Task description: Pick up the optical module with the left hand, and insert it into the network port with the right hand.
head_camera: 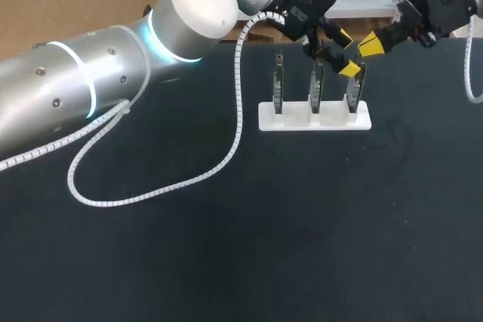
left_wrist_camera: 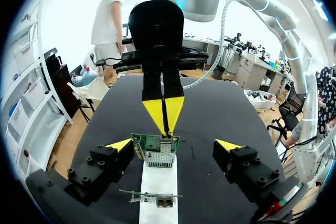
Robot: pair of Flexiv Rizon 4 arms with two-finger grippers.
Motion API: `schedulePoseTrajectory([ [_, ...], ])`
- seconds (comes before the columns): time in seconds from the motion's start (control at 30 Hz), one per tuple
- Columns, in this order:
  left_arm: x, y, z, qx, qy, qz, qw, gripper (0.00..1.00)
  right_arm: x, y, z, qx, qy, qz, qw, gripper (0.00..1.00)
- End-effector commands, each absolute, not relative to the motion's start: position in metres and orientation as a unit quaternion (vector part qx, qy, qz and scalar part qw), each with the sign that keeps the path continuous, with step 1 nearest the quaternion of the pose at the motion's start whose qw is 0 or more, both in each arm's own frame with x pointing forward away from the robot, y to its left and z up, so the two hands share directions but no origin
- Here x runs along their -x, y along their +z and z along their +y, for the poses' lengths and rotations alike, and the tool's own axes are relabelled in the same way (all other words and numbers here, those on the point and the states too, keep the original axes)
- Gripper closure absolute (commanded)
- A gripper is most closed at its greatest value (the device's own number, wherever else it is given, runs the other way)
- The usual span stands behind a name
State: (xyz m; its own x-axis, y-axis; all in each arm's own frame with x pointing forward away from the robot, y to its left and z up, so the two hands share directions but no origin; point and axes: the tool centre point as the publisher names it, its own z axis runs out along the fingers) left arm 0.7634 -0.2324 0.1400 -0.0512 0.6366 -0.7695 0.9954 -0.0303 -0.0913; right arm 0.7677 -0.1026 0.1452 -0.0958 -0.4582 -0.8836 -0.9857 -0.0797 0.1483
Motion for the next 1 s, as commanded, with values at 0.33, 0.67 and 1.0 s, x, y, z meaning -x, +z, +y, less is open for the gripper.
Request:
schedulePoseTrajectory([
  [0.33,-0.765,0.140,-0.233,-0.635,-0.335,0.643,0.266,0.00,-0.767,0.138,-0.100,0.592,0.435,0.604,0.309,1.00],
  [0.67,-0.765,0.140,-0.233,-0.635,-0.335,0.643,0.266,0.00,-0.766,0.133,-0.099,0.590,0.436,0.606,0.309,1.00],
  [1.0,-0.765,0.140,-0.233,-0.635,-0.335,0.643,0.266,0.00,-0.763,0.131,-0.102,0.584,0.437,0.609,0.311,1.00],
])
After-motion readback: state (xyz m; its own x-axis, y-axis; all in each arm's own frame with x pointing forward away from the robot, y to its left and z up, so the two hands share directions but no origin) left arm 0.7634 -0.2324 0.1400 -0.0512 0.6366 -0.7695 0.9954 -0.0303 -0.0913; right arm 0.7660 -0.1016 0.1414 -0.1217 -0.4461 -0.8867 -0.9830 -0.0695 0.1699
